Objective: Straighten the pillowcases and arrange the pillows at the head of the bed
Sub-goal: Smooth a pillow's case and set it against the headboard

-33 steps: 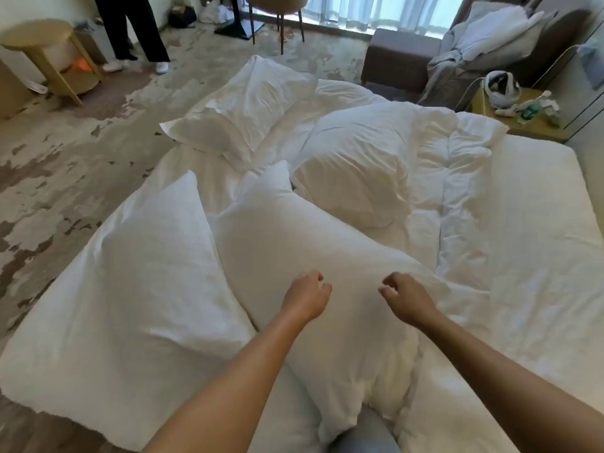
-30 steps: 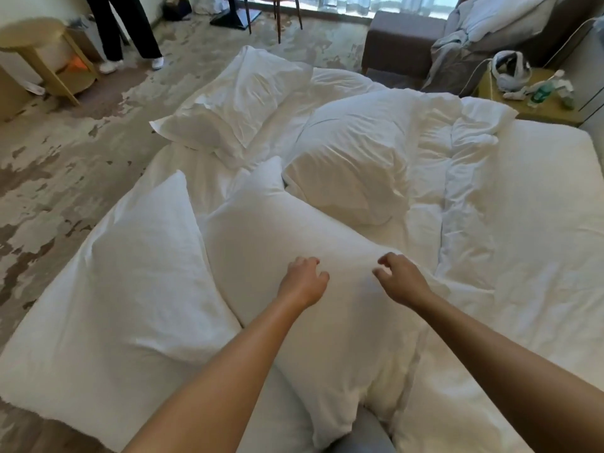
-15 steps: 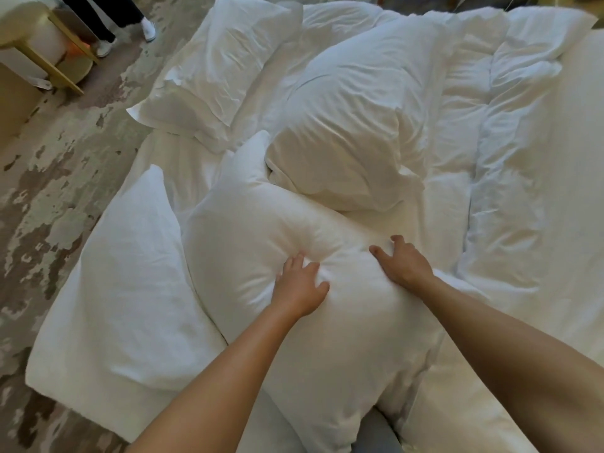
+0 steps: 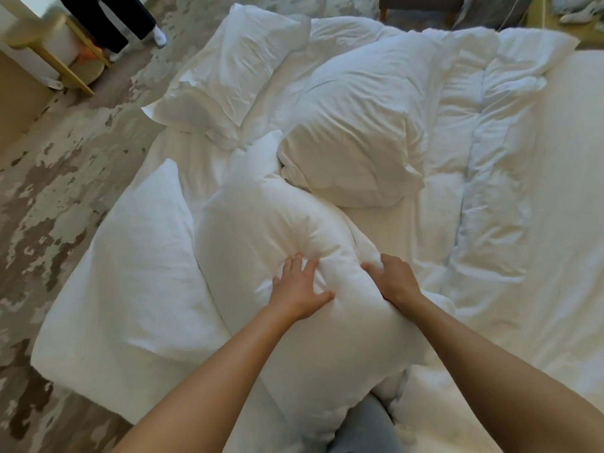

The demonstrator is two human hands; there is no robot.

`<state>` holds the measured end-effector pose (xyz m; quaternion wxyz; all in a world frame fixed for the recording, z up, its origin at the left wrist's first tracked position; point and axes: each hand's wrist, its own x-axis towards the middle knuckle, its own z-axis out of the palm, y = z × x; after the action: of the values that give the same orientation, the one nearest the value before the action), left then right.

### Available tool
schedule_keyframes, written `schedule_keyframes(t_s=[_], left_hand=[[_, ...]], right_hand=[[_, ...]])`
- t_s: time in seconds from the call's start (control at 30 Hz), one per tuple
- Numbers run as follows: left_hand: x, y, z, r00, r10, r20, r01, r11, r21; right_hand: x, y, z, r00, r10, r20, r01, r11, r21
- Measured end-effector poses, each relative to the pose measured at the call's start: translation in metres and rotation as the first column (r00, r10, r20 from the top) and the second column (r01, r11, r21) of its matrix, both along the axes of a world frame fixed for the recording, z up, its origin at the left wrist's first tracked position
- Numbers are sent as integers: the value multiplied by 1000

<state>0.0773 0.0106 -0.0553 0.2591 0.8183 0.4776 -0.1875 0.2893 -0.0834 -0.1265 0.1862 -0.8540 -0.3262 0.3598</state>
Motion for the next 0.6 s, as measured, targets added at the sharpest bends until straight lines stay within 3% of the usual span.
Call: schedule_keyframes(t_s=[0.33,0.6], left_hand=[[-95,-44,70,987,16,162,-14,1000,-9],[-164,-81,120,955,21,296,-33,999,35]], right_hand=[[-93,-47,114,977,33,211,-91,959,268],[-181,-91,227,937,7,350,-207,818,537]])
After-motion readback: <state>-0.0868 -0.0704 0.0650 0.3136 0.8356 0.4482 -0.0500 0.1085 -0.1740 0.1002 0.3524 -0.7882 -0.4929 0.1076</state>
